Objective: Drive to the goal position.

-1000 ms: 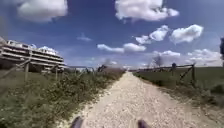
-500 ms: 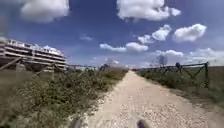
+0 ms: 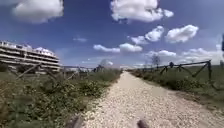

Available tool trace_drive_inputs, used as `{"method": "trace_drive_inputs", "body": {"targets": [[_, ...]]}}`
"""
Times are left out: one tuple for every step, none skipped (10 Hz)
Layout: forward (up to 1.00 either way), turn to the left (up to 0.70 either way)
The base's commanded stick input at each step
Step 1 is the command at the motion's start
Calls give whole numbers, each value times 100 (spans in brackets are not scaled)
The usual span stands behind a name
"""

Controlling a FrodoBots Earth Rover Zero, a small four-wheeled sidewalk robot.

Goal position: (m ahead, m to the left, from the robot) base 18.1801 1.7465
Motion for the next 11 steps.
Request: {"method": "trace_drive_inputs", "body": {"targets": [[100,-17],[100,0],[100,0],[100,0],[100,0],[100,0],[100,0],[100,0],[100,0],[100,0],[100,0]]}}
